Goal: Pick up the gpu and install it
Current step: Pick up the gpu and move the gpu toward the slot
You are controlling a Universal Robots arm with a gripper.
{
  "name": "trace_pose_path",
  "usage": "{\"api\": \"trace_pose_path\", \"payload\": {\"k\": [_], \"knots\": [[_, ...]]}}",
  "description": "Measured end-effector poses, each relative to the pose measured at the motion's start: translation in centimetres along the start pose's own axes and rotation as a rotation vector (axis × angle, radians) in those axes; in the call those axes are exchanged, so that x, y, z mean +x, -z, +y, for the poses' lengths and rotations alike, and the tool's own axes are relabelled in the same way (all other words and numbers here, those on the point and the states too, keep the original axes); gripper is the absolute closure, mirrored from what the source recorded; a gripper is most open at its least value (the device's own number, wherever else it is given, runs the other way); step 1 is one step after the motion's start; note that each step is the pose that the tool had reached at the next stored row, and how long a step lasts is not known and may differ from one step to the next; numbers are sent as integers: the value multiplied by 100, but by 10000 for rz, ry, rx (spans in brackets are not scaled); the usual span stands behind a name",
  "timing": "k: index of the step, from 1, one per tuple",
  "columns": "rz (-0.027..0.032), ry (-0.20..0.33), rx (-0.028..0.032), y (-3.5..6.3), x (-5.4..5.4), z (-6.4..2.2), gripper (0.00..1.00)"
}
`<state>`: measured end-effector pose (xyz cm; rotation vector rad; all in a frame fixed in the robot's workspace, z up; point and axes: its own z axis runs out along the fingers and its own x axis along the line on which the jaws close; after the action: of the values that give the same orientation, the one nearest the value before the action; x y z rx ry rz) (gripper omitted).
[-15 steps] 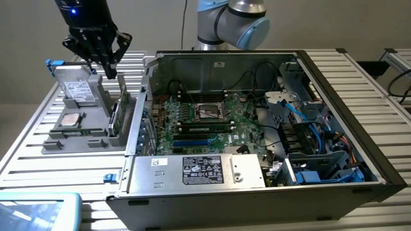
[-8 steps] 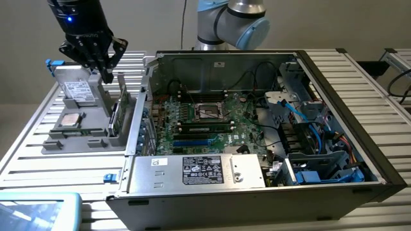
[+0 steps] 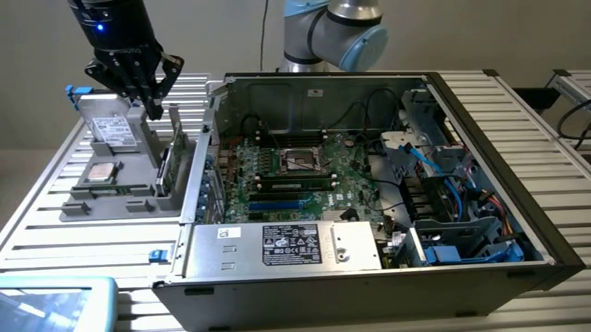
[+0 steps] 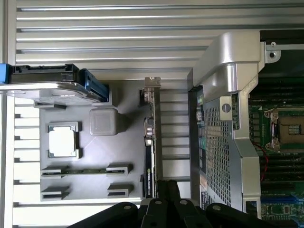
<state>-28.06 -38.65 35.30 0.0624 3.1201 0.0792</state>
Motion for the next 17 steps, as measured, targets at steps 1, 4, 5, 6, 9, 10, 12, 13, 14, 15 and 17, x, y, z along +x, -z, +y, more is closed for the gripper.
{"api": "trace_pose_path", "payload": {"k": [1, 4, 5, 6, 9, 10, 12, 13, 14, 15, 17], "knots": [[0, 0, 0, 0, 0, 0, 88], [0, 0, 0, 0, 0, 0, 88], [0, 0, 0, 0, 0, 0, 88], [0, 0, 0, 0, 0, 0, 87], [0, 1, 0, 0, 0, 0, 75], [-1, 0, 0, 0, 0, 0, 68], [0, 0, 0, 0, 0, 0, 68], [0, 0, 0, 0, 0, 0, 62], [-1, 0, 0, -3, 6, -1, 62], [-1, 0, -2, -14, 16, -1, 62], [-1, 0, 0, -49, 41, -4, 62]]}}
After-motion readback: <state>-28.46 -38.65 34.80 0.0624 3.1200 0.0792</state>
